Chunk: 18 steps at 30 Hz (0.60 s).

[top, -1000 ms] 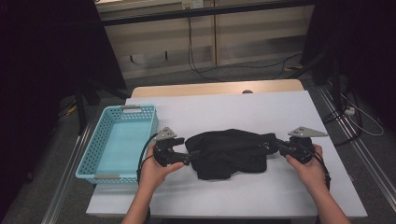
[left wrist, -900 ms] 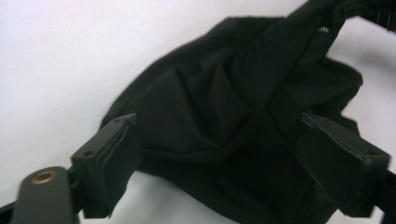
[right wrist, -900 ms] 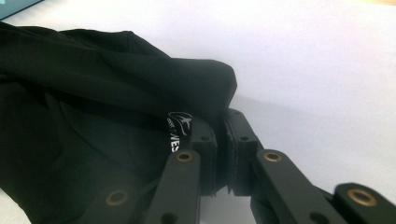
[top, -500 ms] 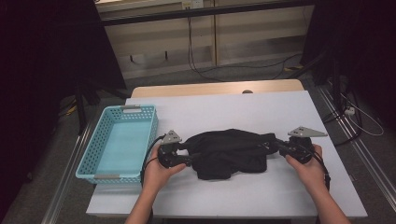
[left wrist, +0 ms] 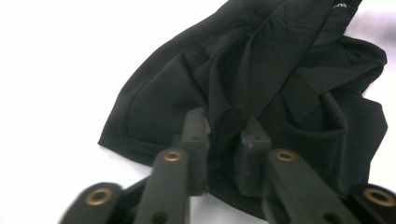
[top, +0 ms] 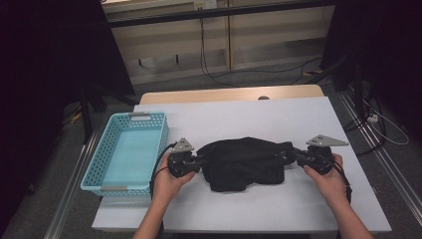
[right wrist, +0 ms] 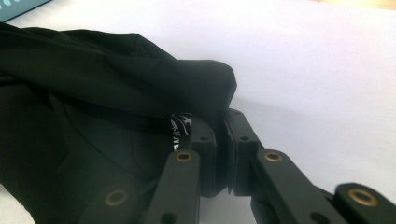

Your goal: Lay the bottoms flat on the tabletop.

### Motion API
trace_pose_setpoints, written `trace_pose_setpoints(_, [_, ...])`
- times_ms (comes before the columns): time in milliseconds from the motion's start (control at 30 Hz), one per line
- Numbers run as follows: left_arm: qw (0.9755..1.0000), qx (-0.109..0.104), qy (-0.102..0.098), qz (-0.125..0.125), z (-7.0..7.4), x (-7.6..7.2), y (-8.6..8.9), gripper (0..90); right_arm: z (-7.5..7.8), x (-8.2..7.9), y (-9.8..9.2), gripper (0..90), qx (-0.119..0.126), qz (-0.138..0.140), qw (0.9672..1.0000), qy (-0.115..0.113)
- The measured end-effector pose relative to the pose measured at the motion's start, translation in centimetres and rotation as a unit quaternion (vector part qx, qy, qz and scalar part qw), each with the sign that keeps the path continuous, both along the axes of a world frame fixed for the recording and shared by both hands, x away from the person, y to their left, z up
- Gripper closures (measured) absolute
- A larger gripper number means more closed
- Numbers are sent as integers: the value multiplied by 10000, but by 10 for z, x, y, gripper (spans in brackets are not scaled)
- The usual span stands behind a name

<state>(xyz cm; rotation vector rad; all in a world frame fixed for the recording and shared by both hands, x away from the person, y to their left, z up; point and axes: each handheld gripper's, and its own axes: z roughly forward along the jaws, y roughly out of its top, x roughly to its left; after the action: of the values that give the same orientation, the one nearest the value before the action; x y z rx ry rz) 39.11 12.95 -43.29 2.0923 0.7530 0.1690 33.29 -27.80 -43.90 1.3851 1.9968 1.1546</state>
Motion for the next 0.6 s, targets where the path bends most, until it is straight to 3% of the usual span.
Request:
trace_pose_setpoints(367, [9999,-70,46,119,7,0,2,851,3,-2,1,839,24,42,10000,-82])
trace_pose_setpoints(600, [9992,-185,-54,336,17,3,11,856,10,-4,3,840,99,190,9995,-253])
